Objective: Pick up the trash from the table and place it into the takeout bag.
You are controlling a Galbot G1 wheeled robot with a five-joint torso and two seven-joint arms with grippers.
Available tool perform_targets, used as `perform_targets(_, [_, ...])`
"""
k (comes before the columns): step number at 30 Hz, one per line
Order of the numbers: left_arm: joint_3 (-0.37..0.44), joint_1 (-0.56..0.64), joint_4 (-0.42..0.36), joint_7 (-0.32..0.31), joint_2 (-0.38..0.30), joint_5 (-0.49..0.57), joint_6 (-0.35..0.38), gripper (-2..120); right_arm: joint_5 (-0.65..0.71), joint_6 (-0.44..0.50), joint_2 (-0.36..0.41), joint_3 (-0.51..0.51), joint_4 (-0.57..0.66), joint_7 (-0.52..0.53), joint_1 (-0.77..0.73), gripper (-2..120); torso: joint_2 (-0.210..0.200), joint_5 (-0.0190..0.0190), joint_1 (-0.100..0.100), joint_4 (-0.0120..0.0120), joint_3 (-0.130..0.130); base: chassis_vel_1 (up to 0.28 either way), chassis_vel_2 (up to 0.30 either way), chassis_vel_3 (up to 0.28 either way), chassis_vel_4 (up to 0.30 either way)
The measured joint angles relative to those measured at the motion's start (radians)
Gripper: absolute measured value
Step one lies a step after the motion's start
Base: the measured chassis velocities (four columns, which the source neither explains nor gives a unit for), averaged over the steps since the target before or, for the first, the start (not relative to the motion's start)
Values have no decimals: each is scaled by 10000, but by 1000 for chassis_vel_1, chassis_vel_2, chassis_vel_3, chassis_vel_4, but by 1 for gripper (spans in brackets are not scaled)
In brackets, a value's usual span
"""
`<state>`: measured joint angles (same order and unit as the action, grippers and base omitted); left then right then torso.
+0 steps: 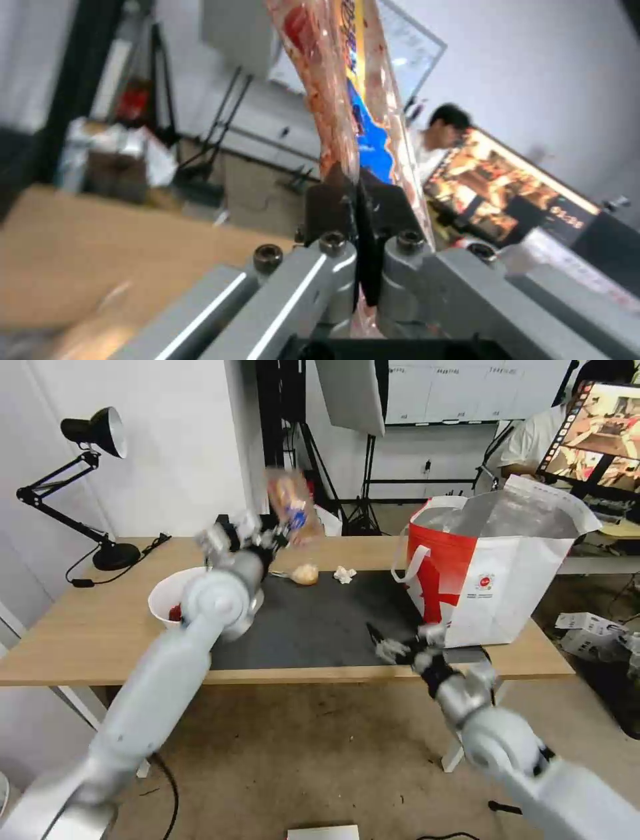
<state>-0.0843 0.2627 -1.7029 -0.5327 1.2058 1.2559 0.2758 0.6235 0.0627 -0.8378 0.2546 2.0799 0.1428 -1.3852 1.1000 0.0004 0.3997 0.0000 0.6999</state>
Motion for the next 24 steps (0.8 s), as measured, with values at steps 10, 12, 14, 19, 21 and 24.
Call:
perform_targets(10, [-1774, -2126, 2622, 319, 2674, -2219, -1046, 0, -1156, 772, -941, 811, 26, -359, -1892, 100, -1, 2, 2, -4, 0, 0, 0, 0, 0])
perform_targets(12, [-2071, -2353, 3129, 537, 3085, -2916, -1169, 0, -1278, 773, -1045, 812, 76, -363, -1996, 100, -1, 0, 2, -4, 1, 0, 0, 0, 0])
perform_targets(14, [-2559, -2656, 3907, 836, 3602, -3962, -1346, 0, -1450, 774, -1197, 806, 189, -366, -2142, 100, -1, 1, 3, -3, 0, 0, 0, 0, 0])
perform_targets(19, [-3505, -3035, 4842, 1309, 3951, -5329, -1604, 0, -1665, 770, -1347, 722, 348, -390, -2306, 100, -1, 0, 2, -2, 0, 0, 0, 0, 0])
perform_targets(21, [-4074, -3113, 5151, 1685, 3953, -5915, -1616, 0, -1779, 759, -1415, 695, 398, -420, -2396, 100, -1, -2, 3, 4, 1, 0, 0, 0, 0])
perform_targets(24, [-4446, -3094, 5253, 2102, 3930, -6149, -1604, 0, -1886, 758, -1490, 715, 404, -444, -2504, 100, -1, -2, 3, 3, 1, 0, 0, 0, 0])
